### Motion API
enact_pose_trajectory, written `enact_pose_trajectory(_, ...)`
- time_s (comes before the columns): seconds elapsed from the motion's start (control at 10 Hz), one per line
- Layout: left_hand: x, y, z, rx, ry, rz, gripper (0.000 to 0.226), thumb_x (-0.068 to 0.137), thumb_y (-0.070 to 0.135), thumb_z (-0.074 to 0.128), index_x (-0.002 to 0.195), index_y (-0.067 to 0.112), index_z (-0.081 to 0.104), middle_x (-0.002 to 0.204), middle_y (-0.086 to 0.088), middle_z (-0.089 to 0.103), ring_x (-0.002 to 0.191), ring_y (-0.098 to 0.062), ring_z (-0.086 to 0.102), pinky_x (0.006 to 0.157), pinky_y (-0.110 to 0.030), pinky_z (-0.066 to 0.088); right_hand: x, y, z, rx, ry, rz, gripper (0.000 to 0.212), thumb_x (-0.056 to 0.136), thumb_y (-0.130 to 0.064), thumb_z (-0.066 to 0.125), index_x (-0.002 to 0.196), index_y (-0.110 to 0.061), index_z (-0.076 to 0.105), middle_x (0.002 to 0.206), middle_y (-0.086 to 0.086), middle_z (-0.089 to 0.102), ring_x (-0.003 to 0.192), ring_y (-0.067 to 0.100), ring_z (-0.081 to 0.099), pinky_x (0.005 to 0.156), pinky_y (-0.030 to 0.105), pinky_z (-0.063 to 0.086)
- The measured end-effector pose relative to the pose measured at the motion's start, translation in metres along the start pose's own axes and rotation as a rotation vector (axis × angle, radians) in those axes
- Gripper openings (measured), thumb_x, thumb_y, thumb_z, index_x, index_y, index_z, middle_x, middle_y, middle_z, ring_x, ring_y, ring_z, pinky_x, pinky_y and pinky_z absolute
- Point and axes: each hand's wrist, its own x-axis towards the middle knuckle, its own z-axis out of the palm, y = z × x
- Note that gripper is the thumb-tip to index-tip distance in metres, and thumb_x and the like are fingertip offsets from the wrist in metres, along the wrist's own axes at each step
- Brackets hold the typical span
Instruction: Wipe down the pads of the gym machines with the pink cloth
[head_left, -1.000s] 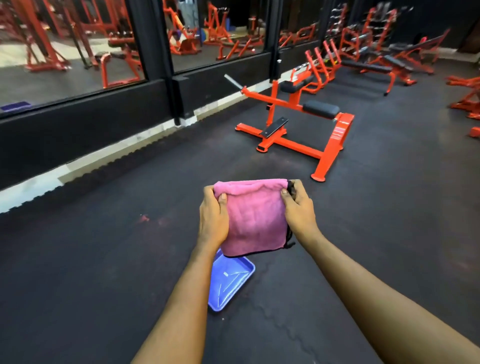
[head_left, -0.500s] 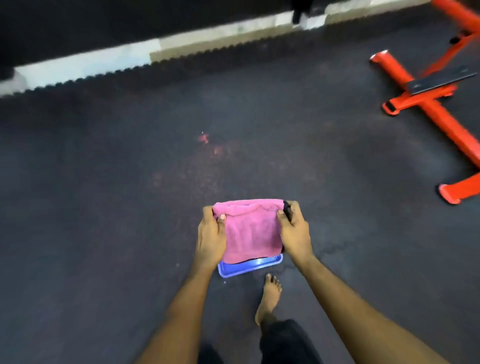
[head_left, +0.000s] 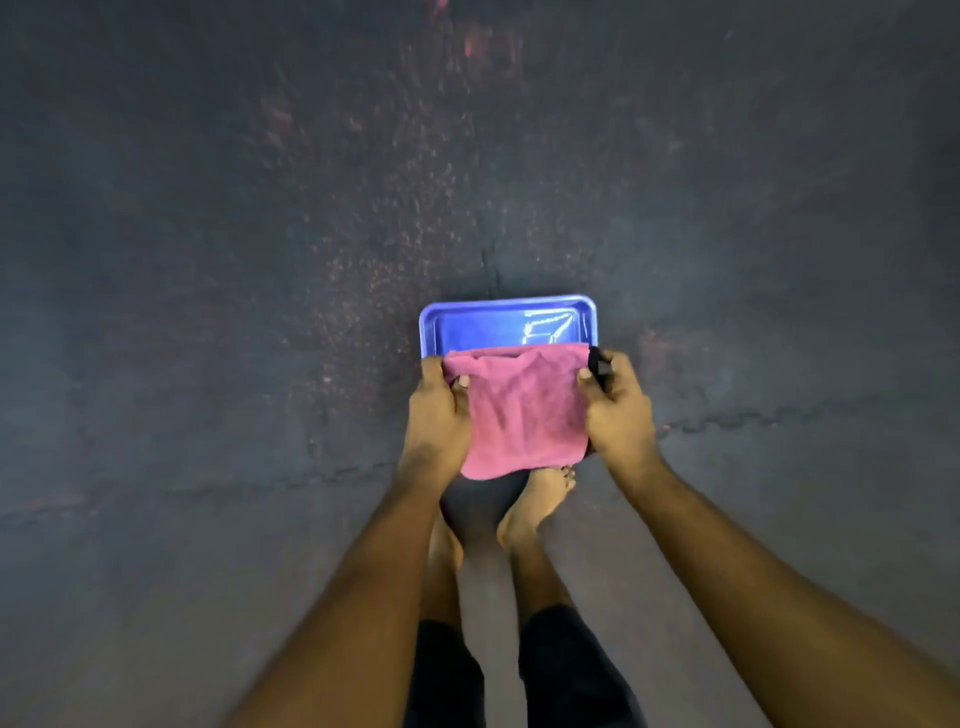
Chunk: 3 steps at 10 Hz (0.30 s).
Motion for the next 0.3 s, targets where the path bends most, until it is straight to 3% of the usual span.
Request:
enact_pose_trajectory(0.1, 0.031, -0.026, 0.014, 0.066, -0.013, -0.014, 0.033, 0.099, 0.01, 0.051, 0.129, -0.002, 0.047, 0.129, -0.022, 0.054, 0.115, -0.036, 0.055, 0.093, -0.034, 0.039, 0.03, 0.011, 0.02, -0.021, 0.007, 0.044, 0.054, 0.094, -0.02, 0.065, 0.144, -0.014, 0.049, 0.135, 0.006, 0.061, 0.121, 0.023, 0.06, 0.109, 0.039, 0.044)
enact_pose_trajectory(0.2, 0.035, -0.029, 0.007, 0.089, -0.026, -0.004, 0.036, 0.099, 0.009, 0.052, 0.132, -0.004, 0.047, 0.133, -0.022, 0.051, 0.12, -0.035, 0.051, 0.098, -0.032, 0.036, 0.036, 0.003, 0.026, -0.017, 0.015, 0.062, 0.036, 0.095, -0.013, 0.063, 0.131, -0.011, 0.06, 0.119, 0.004, 0.066, 0.108, 0.022, 0.063, 0.106, 0.04, 0.047)
enact_pose_trajectory(0.3, 0.026, -0.021, -0.021, 0.08, -0.048, 0.026, 0.033, 0.098, 0.011, 0.051, 0.129, 0.001, 0.052, 0.125, -0.018, 0.061, 0.114, -0.033, 0.058, 0.095, -0.036, 0.043, 0.021, -0.024, 0.03, -0.019, -0.006, 0.026, 0.008, 0.094, -0.015, 0.062, 0.097, -0.02, 0.067, 0.096, 0.002, 0.069, 0.095, 0.029, 0.07, 0.096, 0.044, 0.053)
